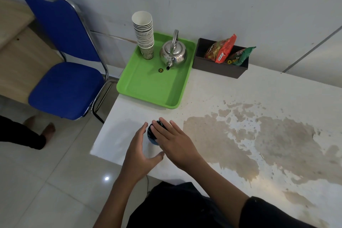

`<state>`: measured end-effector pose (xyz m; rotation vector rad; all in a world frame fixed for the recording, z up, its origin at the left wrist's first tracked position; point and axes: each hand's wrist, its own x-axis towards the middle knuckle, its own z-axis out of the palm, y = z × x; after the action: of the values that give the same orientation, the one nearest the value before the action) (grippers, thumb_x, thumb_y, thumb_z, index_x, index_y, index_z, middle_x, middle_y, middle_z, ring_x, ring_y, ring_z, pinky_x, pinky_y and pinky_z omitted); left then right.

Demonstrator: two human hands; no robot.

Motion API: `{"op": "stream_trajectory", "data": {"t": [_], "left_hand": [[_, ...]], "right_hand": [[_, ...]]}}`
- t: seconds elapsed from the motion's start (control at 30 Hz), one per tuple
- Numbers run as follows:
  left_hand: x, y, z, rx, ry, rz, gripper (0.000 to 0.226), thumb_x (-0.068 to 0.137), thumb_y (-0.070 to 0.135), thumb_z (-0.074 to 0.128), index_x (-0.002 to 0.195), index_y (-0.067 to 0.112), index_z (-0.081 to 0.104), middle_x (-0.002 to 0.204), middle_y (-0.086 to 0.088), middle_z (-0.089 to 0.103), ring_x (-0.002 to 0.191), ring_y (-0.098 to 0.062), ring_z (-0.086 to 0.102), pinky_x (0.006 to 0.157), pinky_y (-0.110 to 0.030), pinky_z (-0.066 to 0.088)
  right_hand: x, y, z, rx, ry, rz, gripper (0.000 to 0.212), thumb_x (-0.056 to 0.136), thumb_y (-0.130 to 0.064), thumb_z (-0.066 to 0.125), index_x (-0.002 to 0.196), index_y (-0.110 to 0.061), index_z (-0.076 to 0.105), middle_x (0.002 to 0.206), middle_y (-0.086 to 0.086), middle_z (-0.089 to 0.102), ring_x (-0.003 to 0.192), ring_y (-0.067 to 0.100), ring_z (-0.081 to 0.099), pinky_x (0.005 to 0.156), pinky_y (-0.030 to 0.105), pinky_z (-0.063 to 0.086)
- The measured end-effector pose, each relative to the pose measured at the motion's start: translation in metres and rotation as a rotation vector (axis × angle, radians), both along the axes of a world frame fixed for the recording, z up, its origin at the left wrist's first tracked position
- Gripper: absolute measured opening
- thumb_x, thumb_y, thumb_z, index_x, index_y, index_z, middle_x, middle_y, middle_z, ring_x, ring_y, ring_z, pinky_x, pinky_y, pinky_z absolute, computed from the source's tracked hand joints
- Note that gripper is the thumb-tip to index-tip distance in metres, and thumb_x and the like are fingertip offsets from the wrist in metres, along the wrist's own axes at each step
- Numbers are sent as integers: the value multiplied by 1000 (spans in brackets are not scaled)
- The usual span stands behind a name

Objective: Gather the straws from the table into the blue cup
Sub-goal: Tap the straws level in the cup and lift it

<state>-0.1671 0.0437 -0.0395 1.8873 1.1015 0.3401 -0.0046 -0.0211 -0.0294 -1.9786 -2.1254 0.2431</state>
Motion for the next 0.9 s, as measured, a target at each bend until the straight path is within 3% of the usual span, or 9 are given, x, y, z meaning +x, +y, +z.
{"op": "stream_trajectory", "data": {"t": [0.07,0.17,0.23,0.33,0.5,0.63,0.77,0.9], "left_hand": [[4,0,0,-18,3,-2,104,66,53,82,153,31,28,150,23,41,136,3,41,106,-19,40],[12,0,2,-67,-33,18,98,66,46,86,148,35,35,143,26,48,130,7,47,103,-18,42],[18,-1,4,-88,-66,84,83,67,47,85,138,40,44,134,26,56,122,7,53,100,-24,49],[25,0,8,-155,-113,213,72,62,52,85,125,47,50,123,26,61,115,4,57,97,-32,54],[40,2,17,-236,-191,239,69,66,30,91,123,45,55,121,27,62,117,0,58,97,-33,55],[65,4,32,-293,-264,156,66,70,11,87,124,35,59,124,14,64,118,-8,59,97,-31,55],[101,-1,47,-291,-305,43,66,70,11,87,127,28,59,121,14,65,117,-9,60,95,-26,55],[145,-4,67,-342,-321,-127,69,73,22,87,133,32,55,127,21,62,122,1,56,93,-17,51]], "right_hand": [[1,2,2,-14,30,5,68,87,-6,55,149,-10,28,158,4,29,148,26,19,120,40,18],[1,2,7,12,203,-31,55,96,-9,48,148,-10,32,157,3,31,148,22,18,120,38,22],[2,-1,15,25,450,-198,48,101,-22,42,148,-17,34,156,-3,32,148,13,17,119,30,23],[9,-13,20,-18,696,-438,60,93,-23,50,148,-29,29,153,-9,34,144,4,23,117,27,26],[22,-27,13,-114,757,-443,86,76,-25,63,151,-28,20,152,-8,31,141,7,27,114,29,31],[27,-24,19,52,785,-464,82,77,-29,73,146,-24,30,142,-11,42,131,1,39,106,10,32],[47,-28,29,206,908,-653,73,76,-29,79,138,-25,42,132,-11,53,120,-1,50,99,19,45],[81,-42,37,341,949,-795,67,72,-20,82,130,-23,49,123,-17,55,114,2,55,94,22,49]]}}
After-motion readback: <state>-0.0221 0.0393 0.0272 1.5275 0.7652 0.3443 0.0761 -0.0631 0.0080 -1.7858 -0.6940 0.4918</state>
